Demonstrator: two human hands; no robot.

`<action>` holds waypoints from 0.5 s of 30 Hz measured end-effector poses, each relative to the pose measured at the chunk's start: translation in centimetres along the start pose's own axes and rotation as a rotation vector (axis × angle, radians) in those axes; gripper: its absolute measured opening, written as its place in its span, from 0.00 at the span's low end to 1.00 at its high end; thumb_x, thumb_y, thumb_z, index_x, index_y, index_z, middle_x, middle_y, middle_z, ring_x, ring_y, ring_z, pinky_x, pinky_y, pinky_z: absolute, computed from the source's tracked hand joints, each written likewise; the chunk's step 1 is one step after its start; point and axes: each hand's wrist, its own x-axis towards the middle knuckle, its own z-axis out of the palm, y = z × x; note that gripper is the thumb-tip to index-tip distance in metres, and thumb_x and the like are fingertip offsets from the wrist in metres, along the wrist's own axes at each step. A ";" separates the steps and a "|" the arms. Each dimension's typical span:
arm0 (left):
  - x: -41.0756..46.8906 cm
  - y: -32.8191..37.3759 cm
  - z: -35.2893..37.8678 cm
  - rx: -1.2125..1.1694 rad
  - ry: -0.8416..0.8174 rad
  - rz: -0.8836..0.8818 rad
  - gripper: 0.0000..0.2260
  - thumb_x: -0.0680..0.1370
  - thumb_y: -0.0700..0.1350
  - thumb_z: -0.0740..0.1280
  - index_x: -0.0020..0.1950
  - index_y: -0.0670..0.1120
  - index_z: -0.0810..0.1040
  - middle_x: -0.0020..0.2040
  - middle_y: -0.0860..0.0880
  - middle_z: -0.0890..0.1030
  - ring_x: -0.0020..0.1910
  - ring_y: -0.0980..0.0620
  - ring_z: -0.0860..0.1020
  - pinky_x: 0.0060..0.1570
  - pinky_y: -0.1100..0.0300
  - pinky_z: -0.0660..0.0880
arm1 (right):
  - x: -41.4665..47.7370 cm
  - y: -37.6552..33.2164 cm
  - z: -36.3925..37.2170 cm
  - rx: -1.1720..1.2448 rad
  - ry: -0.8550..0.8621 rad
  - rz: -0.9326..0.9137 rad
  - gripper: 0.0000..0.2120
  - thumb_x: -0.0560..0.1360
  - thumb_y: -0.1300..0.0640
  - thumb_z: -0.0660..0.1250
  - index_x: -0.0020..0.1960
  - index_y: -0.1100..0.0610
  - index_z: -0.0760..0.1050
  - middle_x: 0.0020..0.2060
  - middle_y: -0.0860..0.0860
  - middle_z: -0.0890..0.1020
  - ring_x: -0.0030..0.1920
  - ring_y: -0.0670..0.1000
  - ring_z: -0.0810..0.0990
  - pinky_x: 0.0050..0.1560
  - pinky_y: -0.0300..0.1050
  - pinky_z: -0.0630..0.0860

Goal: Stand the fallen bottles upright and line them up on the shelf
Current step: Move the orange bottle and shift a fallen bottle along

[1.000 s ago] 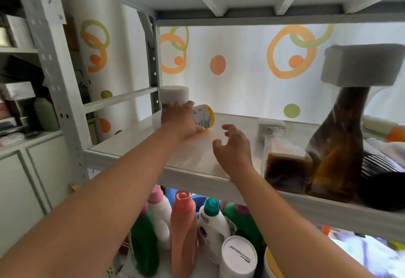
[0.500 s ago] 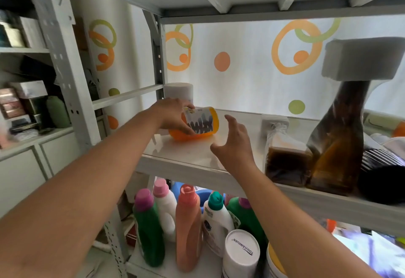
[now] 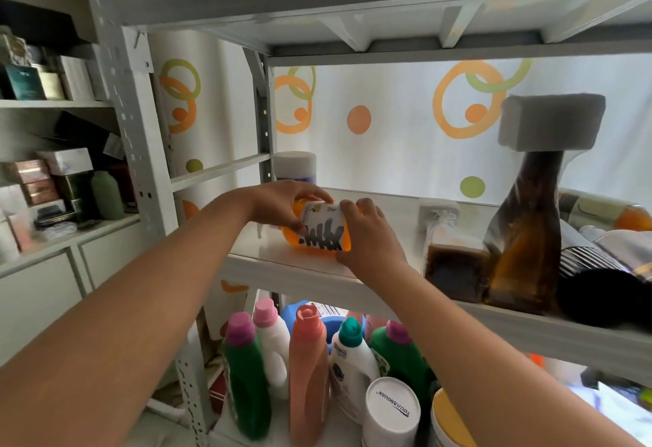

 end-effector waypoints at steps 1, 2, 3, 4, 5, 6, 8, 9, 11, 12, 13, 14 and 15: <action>-0.1 0.0 0.3 -0.010 0.015 0.008 0.29 0.71 0.38 0.73 0.69 0.51 0.68 0.60 0.51 0.73 0.60 0.54 0.70 0.58 0.61 0.69 | 0.0 -0.3 -0.3 -0.053 0.001 -0.001 0.33 0.69 0.53 0.73 0.69 0.54 0.61 0.62 0.55 0.68 0.61 0.54 0.70 0.58 0.45 0.73; -0.3 0.0 0.7 -0.026 0.038 0.021 0.29 0.71 0.37 0.73 0.69 0.50 0.69 0.60 0.51 0.73 0.60 0.54 0.70 0.59 0.60 0.68 | -0.1 -0.6 -0.6 -0.118 0.005 -0.002 0.33 0.69 0.51 0.73 0.68 0.55 0.62 0.61 0.56 0.68 0.60 0.54 0.70 0.58 0.45 0.73; -0.4 -0.2 1.1 -0.041 0.077 0.038 0.28 0.72 0.37 0.72 0.69 0.50 0.70 0.62 0.50 0.74 0.61 0.53 0.71 0.61 0.58 0.68 | -0.3 -0.8 -0.8 -0.183 0.008 0.000 0.32 0.70 0.49 0.72 0.68 0.55 0.62 0.60 0.56 0.69 0.59 0.54 0.71 0.58 0.45 0.72; -0.5 -0.4 1.6 -0.052 0.138 0.056 0.26 0.72 0.38 0.72 0.69 0.50 0.71 0.63 0.49 0.74 0.62 0.52 0.71 0.63 0.56 0.69 | -0.4 -1.0 -1.0 -0.242 0.013 0.006 0.32 0.70 0.47 0.71 0.68 0.56 0.63 0.59 0.57 0.70 0.58 0.54 0.71 0.58 0.45 0.72; -0.7 -0.5 2.1 -0.064 0.220 0.068 0.24 0.73 0.39 0.71 0.68 0.50 0.72 0.64 0.48 0.75 0.63 0.50 0.72 0.64 0.55 0.69 | -0.5 -1.1 -1.2 -0.291 0.019 0.017 0.32 0.70 0.44 0.70 0.67 0.56 0.64 0.58 0.57 0.71 0.57 0.54 0.72 0.57 0.45 0.71; -0.9 -0.4 2.6 -0.083 0.316 0.064 0.22 0.73 0.41 0.71 0.66 0.50 0.73 0.64 0.48 0.75 0.64 0.49 0.73 0.63 0.55 0.69 | -0.7 -1.2 -1.4 -0.332 0.025 0.034 0.31 0.70 0.42 0.69 0.66 0.57 0.65 0.57 0.57 0.72 0.56 0.54 0.72 0.57 0.45 0.71; -1.2 -0.1 3.8 -0.128 0.482 0.041 0.20 0.73 0.45 0.72 0.65 0.50 0.75 0.64 0.47 0.77 0.62 0.48 0.74 0.59 0.59 0.69 | -1.0 -1.3 -1.8 -0.402 0.041 0.081 0.30 0.70 0.38 0.65 0.62 0.59 0.68 0.54 0.57 0.74 0.53 0.54 0.72 0.54 0.46 0.69; -1.3 0.2 4.5 -0.158 0.506 0.041 0.21 0.73 0.46 0.72 0.65 0.50 0.75 0.64 0.47 0.77 0.62 0.49 0.75 0.57 0.60 0.69 | -1.2 -1.4 -2.0 -0.437 0.046 0.099 0.30 0.71 0.37 0.63 0.60 0.59 0.69 0.53 0.57 0.75 0.52 0.54 0.72 0.53 0.47 0.68; -1.6 0.8 5.9 -0.298 0.433 0.061 0.24 0.73 0.50 0.70 0.69 0.51 0.71 0.67 0.49 0.73 0.64 0.50 0.73 0.54 0.64 0.70 | -1.5 -1.4 -2.6 -0.511 0.036 0.121 0.28 0.72 0.35 0.60 0.57 0.59 0.71 0.51 0.56 0.76 0.52 0.54 0.72 0.52 0.48 0.67; -1.7 1.2 6.6 -0.389 0.366 0.064 0.27 0.74 0.51 0.69 0.71 0.53 0.67 0.70 0.51 0.70 0.66 0.51 0.72 0.52 0.69 0.71 | -1.7 -1.4 -2.9 -0.539 0.022 0.123 0.28 0.72 0.35 0.59 0.57 0.59 0.71 0.51 0.55 0.77 0.52 0.54 0.71 0.53 0.49 0.66; -1.7 1.5 7.2 -0.470 0.304 0.066 0.30 0.74 0.52 0.69 0.73 0.54 0.63 0.72 0.52 0.66 0.67 0.53 0.70 0.48 0.73 0.71 | -2.0 -1.3 -3.2 -0.559 0.001 0.118 0.28 0.73 0.35 0.59 0.57 0.59 0.71 0.52 0.55 0.76 0.53 0.54 0.71 0.54 0.50 0.66; -1.7 1.8 7.7 -0.517 0.253 0.072 0.33 0.73 0.52 0.69 0.75 0.55 0.58 0.75 0.52 0.62 0.68 0.53 0.68 0.47 0.75 0.72 | -2.2 -1.2 -3.6 -0.571 -0.024 0.105 0.28 0.73 0.36 0.60 0.59 0.59 0.71 0.53 0.56 0.76 0.55 0.55 0.70 0.56 0.50 0.65; -1.5 2.0 8.1 -0.520 0.213 0.080 0.37 0.72 0.52 0.70 0.76 0.56 0.54 0.76 0.52 0.59 0.69 0.53 0.66 0.49 0.74 0.71 | -2.4 -1.1 -4.0 -0.576 -0.052 0.089 0.26 0.73 0.39 0.61 0.60 0.59 0.70 0.55 0.56 0.75 0.57 0.56 0.69 0.57 0.51 0.65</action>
